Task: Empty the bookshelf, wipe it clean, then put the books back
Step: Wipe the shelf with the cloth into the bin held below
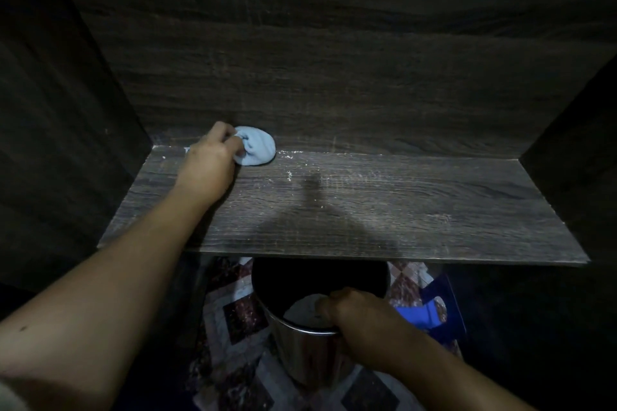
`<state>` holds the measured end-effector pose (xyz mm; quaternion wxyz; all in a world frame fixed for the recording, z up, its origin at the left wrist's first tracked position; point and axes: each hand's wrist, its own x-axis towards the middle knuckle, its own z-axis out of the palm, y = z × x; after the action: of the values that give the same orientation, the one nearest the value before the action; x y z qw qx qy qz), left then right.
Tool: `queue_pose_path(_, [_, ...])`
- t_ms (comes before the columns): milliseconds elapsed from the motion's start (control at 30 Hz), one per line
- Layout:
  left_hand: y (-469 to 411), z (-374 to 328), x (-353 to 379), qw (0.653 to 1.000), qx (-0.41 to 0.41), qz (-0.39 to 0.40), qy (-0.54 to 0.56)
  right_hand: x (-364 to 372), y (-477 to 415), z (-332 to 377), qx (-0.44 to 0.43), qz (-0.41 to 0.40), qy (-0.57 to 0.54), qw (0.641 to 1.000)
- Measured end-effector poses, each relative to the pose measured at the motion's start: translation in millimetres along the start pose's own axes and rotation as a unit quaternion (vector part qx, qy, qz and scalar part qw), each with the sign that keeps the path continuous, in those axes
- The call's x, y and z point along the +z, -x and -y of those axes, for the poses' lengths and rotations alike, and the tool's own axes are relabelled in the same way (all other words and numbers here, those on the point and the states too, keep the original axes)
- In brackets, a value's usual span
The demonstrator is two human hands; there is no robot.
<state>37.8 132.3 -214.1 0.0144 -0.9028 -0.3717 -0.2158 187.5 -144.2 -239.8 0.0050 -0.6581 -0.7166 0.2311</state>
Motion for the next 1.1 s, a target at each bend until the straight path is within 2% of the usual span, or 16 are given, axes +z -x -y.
queue_pose_path(100, [-2.7,-5.8,-8.0,0.999,-0.004,0.034,0.040,4.1,-0.9,-1.3,0.005,0.015,0.028,0.999])
queue_pose_path(233, [-13.7,-16.0,-29.3,0.983,-0.041,0.163,0.072,3.2,-0.8,1.1,0.002,0.018,0.022,1.000])
queue_pose_path(300, [-13.0,-19.4,-37.1,0.971,-0.062,0.195,0.126,1.9,0.0,2.3,0.000,0.015,0.021,1.000])
queue_pose_path(367, [-9.6,-23.4,-41.7,0.974,-0.058,0.126,0.181,1.0,1.3,3.0,-0.002,0.011,0.021,1.000])
queue_pose_path(467, [-9.4,-23.1,-42.1,0.987,-0.023,-0.060,0.147,-0.4,1.6,3.3,0.003,0.009,0.018,1.000])
queue_pose_path(533, [-10.6,-25.1,-37.9,0.990,0.002,-0.121,0.075,-1.8,1.4,4.5,0.005,0.009,0.020,1.000])
queue_pose_path(600, [-11.4,-29.3,-31.4,0.987,-0.005,-0.149,0.053,-3.3,0.1,5.4,0.007,0.010,0.009,1.000])
queue_pose_path(667, [-14.9,-35.2,-22.3,0.985,-0.041,-0.144,0.081,-3.9,-0.6,4.9,0.009,0.012,0.002,1.000])
queue_pose_path(800, [-16.8,-35.5,-3.6,0.994,0.008,-0.103,0.038,-1.0,0.2,-0.2,0.010,0.010,-0.005,1.000])
queue_pose_path(933, [-11.7,-27.1,11.8,0.985,0.154,-0.053,-0.059,-0.3,-0.3,-0.5,0.014,0.026,0.002,1.000])
queue_pose_path(1100, [-14.3,-28.9,9.4,0.990,0.130,0.030,-0.037,-1.7,1.1,0.7,0.015,0.031,0.008,0.999])
